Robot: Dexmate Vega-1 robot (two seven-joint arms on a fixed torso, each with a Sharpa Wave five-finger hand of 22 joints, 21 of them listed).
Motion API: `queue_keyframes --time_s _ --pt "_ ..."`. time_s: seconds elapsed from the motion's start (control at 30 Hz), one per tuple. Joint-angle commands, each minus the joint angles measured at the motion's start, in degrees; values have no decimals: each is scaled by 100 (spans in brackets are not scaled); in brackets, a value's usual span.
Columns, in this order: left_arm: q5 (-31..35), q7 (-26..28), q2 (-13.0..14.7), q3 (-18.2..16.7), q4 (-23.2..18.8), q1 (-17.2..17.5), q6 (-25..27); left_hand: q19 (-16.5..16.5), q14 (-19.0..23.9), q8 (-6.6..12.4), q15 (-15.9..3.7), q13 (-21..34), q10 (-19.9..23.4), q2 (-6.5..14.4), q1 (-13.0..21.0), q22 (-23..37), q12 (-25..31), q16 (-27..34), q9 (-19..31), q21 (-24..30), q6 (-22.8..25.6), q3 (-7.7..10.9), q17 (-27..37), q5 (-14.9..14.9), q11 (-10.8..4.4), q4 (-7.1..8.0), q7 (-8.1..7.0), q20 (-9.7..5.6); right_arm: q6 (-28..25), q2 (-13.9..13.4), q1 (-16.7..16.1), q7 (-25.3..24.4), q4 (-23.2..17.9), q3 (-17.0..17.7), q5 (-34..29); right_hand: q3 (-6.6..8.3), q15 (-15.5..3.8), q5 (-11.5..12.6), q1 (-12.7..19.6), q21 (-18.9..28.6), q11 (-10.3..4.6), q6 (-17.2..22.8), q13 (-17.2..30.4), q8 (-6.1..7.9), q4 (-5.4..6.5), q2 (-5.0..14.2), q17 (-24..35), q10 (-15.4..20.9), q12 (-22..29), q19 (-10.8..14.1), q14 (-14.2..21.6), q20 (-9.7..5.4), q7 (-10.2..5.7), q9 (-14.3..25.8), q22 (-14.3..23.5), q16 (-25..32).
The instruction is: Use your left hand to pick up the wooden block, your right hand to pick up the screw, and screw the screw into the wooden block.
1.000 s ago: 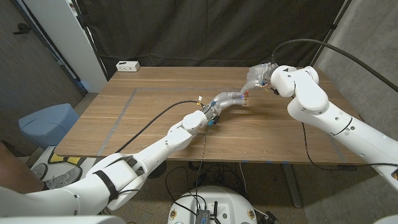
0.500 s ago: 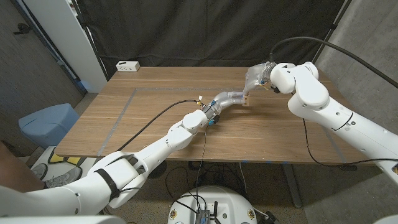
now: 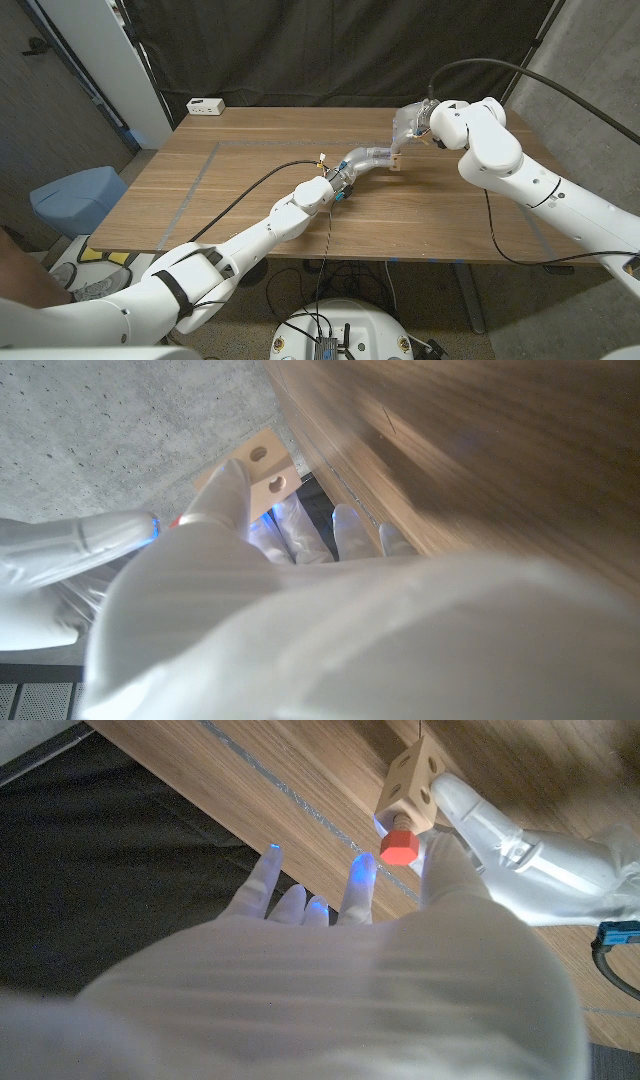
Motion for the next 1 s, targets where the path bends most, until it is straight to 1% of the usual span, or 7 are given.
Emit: queue_keyframes --time_s 0.03,0.27,0.37,0.5,0.77,0.93,1.0 --pt "12 -3 14 9 -31 6 4 34 44 54 -243 20 21 59 23 23 49 -3 18 44 184 54 16 28 -16 26 93 11 45 116 6 92 47 -25 -248 80 -22 -36 104 22 4 145 6 82 14 7 4 84 44 -5 33 -4 -31 11 16 48" --pt "17 17 38 7 -103 38 34 34 43 49 -239 20 15 52 26 23 47 -4 18 44 172 54 15 29 -15 20 98 18 60 170 -36 98 60 -3 -352 147 -60 -44 213 33 -9 296 5 144 19 9 9 170 75 21 96 -36 -49 8 16 77" --pt "14 15 42 9 -124 49 47 34 44 51 -240 20 15 54 25 23 47 -2 18 44 177 56 16 29 -15 20 102 18 48 184 -76 92 50 17 -389 181 -75 -47 261 38 -35 390 4 185 27 14 12 208 85 34 120 -58 -72 8 17 85" --pt "18 23 51 12 -155 64 61 34 43 51 -240 19 16 56 24 23 47 -2 18 43 176 57 16 29 -16 21 103 17 41 185 -140 60 22 64 -412 206 -102 -52 291 43 -63 464 3 223 37 16 15 238 91 48 150 -76 -60 19 17 96" --pt "31 45 71 17 -222 90 89 33 46 49 -242 19 19 55 23 23 48 0 17 43 172 58 17 29 -15 20 90 17 51 191 -216 44 3 117 -475 275 -138 -64 365 53 -80 723 1 362 57 32 21 338 110 88 212 -119 -49 58 18 113" --pt "37 57 70 22 -242 98 104 33 47 52 -244 20 21 54 23 23 50 0 17 43 177 60 16 30 -15 19 99 14 64 187 -268 8 -13 167 -473 301 -152 -66 396 56 -76 770 1 390 60 38 22 402 126 104 242 -138 -71 64 18 121" --pt "37 58 63 24 -235 96 100 33 49 52 -244 20 22 53 21 23 50 1 17 43 180 60 16 29 -15 19 104 15 73 184 -282 -5 -15 182 -472 314 -165 -68 411 56 -101 814 0 414 61 37 22 428 131 108 261 -140 -59 70 18 126"
